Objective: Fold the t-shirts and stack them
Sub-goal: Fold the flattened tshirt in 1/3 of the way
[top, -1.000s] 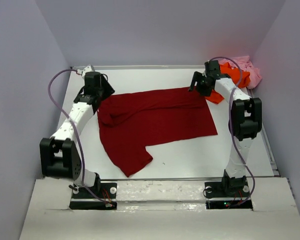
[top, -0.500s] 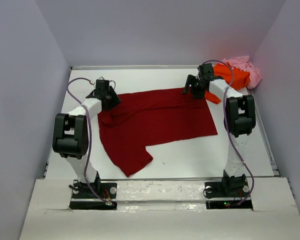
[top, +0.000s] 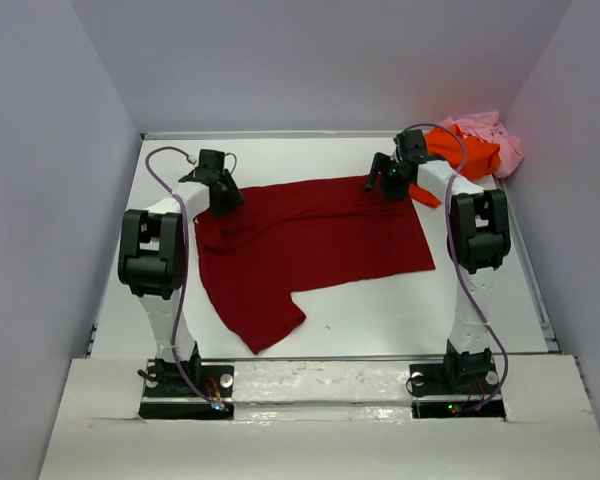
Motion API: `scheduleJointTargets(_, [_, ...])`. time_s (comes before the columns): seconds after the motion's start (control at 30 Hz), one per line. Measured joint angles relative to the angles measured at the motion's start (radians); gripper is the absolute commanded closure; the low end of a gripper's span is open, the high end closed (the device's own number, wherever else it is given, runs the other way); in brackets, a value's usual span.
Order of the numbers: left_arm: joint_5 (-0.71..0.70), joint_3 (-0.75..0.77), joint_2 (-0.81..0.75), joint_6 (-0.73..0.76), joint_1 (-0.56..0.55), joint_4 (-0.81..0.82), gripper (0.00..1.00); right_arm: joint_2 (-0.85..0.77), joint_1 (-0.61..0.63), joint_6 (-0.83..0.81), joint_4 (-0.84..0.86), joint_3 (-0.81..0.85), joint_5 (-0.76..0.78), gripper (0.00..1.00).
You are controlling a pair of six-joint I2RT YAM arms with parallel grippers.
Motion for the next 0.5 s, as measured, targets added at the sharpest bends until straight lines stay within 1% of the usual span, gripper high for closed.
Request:
scheduleJointTargets(0.17, [-0.045,0.083,0.033,0.032,0.0,-0.037,0.46,0.0,0.0,0.003,0.002,-0.027,-0.001,0.26])
scheduleJointTargets(0.5, [-0.107,0.188,0.086,0.073,0.015,-0.095,0.47,-0.008,-0.002,0.013,0.038,-0.061,-0.012,0.26])
